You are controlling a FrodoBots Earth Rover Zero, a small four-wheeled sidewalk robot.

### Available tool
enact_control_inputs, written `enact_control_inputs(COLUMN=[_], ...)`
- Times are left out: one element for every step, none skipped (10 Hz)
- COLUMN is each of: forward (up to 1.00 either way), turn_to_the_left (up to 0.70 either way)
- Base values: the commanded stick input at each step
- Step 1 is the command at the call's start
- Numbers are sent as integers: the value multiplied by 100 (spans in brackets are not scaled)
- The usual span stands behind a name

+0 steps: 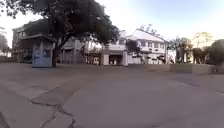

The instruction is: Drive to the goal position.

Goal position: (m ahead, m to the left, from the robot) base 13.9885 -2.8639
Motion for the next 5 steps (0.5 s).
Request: enact_control_inputs(forward=[85,85,85,85,85], turn_to_the_left=[0,0,0,0,0])
